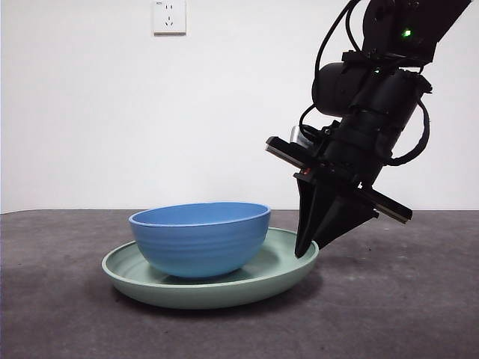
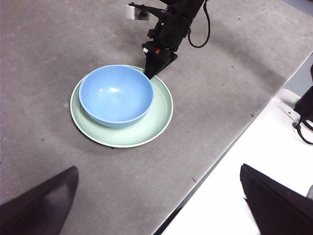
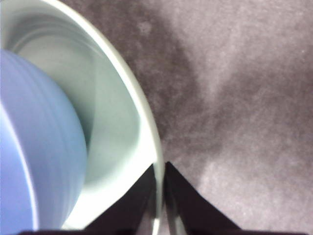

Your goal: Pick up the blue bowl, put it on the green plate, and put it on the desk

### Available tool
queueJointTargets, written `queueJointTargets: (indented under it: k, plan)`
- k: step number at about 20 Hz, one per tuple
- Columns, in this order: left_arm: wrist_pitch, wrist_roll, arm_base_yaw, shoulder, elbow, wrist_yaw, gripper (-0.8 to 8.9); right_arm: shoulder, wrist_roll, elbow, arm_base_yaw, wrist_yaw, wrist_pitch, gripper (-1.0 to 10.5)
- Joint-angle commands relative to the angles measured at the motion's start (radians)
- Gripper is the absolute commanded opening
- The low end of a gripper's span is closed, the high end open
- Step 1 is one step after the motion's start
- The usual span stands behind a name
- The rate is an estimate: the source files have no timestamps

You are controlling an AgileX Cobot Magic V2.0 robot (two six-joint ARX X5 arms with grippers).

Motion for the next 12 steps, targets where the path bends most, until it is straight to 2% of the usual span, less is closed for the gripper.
queueJointTargets:
  k: [1,2,5,9,12]
  plan:
    - [0.008,0.007,-0.005,0.004,0.006,0.0,5.3,0.021,0.011,0.021,0.006,0.006,0.012,1.8]
    - [0.008,0.007,-0.005,0.004,0.006,0.0,5.3,0.02,0.01,0.023,0.006,0.021,0.011,2.1]
    - [0.006,0.007,-0.005,0.004,0.006,0.0,5.3,-0.006,0.004,0.051,-0.002,0.03,0.001,2.2]
    - [0.004,0.008,-0.005,0.004,0.006,0.0,5.3,-0.087,-0.064,0.185,-0.002,0.215,-0.179,2.4]
    - [0.005,0.008,-0.005,0.004,0.006,0.0,5.3,-0.186,-0.098,0.269,-0.002,0.324,-0.323,4.6]
